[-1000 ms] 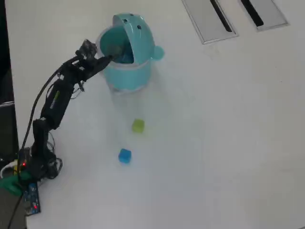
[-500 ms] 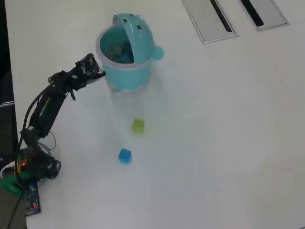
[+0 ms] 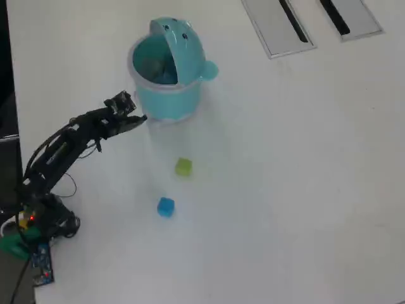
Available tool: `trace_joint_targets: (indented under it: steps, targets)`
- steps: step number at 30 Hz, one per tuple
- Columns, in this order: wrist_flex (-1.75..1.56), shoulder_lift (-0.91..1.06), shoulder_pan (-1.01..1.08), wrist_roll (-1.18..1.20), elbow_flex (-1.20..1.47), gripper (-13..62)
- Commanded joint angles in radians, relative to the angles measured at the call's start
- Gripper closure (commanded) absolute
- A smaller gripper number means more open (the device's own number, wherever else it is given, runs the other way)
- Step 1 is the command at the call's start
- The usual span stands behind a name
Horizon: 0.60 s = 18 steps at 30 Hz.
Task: Grasp RGB lego blocks and put them in the bin one by one.
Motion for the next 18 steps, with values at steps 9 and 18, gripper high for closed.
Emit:
trace_joint_targets:
  steps: [9, 18]
  targets:
    - [-0.657, 0.120, 0.002, -0.298, 0.407, 16.3]
    - [-0.563, 0.086, 0.043, -0.298, 0.377, 16.3]
